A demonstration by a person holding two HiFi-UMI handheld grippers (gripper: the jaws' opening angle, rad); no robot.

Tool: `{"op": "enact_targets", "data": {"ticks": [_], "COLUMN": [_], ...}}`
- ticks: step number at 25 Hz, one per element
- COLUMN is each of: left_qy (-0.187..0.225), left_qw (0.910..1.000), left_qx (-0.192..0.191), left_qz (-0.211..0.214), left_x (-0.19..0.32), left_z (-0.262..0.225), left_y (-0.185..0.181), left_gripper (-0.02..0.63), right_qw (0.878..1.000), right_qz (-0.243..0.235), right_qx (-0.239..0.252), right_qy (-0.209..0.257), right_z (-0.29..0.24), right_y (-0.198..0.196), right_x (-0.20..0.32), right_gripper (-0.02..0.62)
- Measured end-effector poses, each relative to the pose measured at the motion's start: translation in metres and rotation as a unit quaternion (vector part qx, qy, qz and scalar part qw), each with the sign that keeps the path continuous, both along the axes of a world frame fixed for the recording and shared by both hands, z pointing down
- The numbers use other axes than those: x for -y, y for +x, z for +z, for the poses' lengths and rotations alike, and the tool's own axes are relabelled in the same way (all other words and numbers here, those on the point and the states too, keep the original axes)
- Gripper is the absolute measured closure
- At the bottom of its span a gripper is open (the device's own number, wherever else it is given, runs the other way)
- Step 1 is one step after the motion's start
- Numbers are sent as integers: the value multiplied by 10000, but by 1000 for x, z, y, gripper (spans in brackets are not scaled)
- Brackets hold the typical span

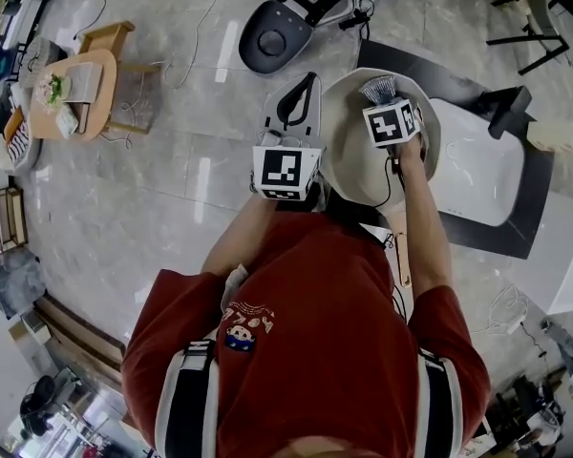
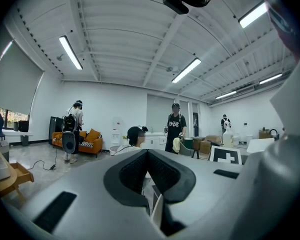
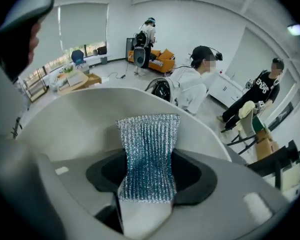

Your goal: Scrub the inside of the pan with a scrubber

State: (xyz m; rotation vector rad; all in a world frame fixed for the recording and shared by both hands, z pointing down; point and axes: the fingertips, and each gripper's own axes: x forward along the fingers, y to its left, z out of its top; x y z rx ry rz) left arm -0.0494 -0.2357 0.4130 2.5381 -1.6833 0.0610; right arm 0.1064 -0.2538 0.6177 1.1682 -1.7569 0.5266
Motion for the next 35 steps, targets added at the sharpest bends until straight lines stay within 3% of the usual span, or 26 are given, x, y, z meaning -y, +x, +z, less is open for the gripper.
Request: {"op": "enact_targets", "data": {"ticks": [3,11,18,25,35], "left_qy": [22,76,154,182,157], "left_qw": [10000,9999,9998,9995,9979], "left_qx": [38,123,62,-77,-325], "left_qz": [3,21,73,242,532], "left_x": [0,-4,-5,-11,-17], "left_z": [-1,-6,-17,-26,-49], "left_y": [1,1,6,23,60], "left_gripper": [600,600,600,600,601], "right_qw": [9982,9884,9798,9679,9429], "right_qz": [29,-262,-417,213,985], "right_qx": [603,1495,1935,2498,2775], "right_qy": [-19,-104,-274,196,1558], "right_z": [-1,1,-8,-48,-138], "right_y": [-19,-62,-81,-37,50], "right_x": [0,-11,-32,-39,-42], "right_gripper": [322,318,319,319,319]}}
